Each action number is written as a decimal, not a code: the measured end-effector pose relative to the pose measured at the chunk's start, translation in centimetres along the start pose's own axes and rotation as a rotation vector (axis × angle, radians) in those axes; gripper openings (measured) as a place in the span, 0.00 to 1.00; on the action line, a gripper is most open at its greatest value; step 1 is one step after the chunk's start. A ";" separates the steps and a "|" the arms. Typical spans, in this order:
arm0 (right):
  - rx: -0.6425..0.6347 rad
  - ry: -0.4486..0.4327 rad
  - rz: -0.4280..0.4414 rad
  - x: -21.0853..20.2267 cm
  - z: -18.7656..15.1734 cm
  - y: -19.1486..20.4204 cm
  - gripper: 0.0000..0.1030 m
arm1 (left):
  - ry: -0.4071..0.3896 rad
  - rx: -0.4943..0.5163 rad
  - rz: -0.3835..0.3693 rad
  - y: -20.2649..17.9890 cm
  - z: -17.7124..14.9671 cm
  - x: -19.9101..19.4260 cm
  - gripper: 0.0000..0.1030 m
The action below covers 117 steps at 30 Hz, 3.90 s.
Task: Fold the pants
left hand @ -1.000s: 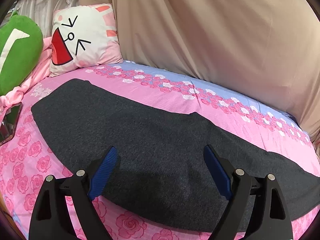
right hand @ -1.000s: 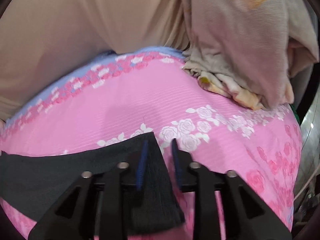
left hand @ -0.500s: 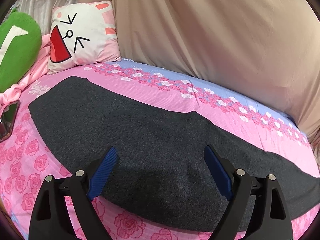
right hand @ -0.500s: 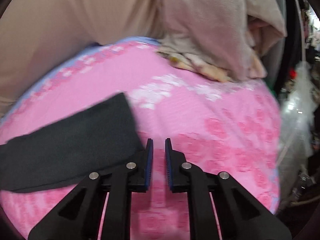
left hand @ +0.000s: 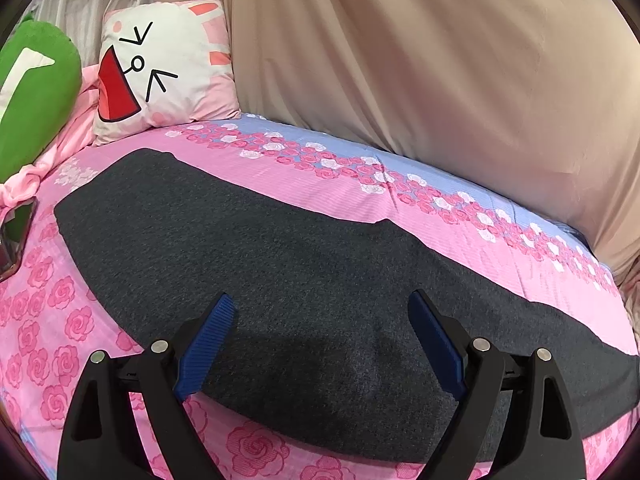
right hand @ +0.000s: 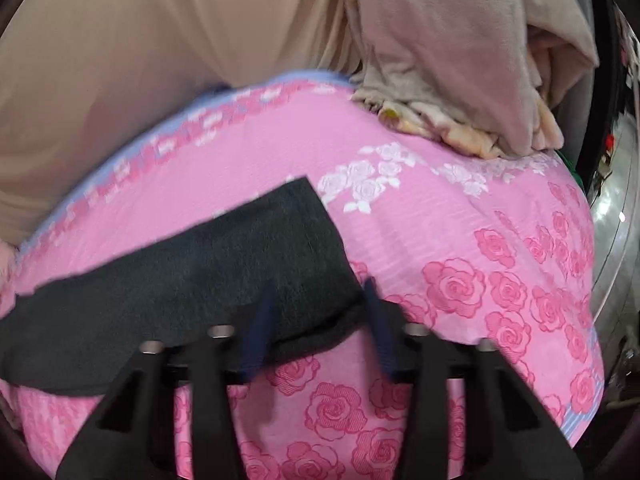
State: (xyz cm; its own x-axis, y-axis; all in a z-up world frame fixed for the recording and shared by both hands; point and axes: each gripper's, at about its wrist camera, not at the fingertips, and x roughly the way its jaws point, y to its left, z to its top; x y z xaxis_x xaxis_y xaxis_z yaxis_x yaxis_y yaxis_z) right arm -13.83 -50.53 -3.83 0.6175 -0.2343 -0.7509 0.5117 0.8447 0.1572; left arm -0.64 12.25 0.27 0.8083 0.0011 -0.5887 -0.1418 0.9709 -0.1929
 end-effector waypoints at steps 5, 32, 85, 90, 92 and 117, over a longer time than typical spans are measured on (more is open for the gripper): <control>0.044 -0.047 0.002 -1.5 0.2 -3.0 0.04 | 0.012 0.001 -0.010 0.0 0.1 0.2 0.84; -0.277 -0.115 0.669 -11.3 -0.5 27.3 0.04 | 0.055 -0.027 -0.156 0.7 0.0 0.4 0.84; -0.613 0.021 0.477 -5.3 -9.6 36.3 0.59 | 0.096 -0.092 -0.284 2.4 -1.2 -0.4 0.84; -0.513 0.108 0.515 -2.9 -7.7 37.0 0.07 | 0.104 -0.131 -0.321 3.2 -1.3 -0.1 0.84; -0.465 0.078 0.571 -4.7 -6.8 36.6 0.07 | 0.107 -0.144 -0.334 3.5 -1.3 0.0 0.84; -0.690 0.090 0.515 -3.8 -9.4 43.8 0.19 | 0.014 -0.328 -0.093 16.4 1.5 -3.1 0.84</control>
State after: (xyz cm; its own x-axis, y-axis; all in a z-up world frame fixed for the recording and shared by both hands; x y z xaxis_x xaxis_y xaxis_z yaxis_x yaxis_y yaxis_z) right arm 0.64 -8.12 -0.14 0.6081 0.2719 -0.7458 -0.3133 0.9455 0.0893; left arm -4.59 28.57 0.12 0.8189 -0.0897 -0.5669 -0.2456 0.8379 -0.4874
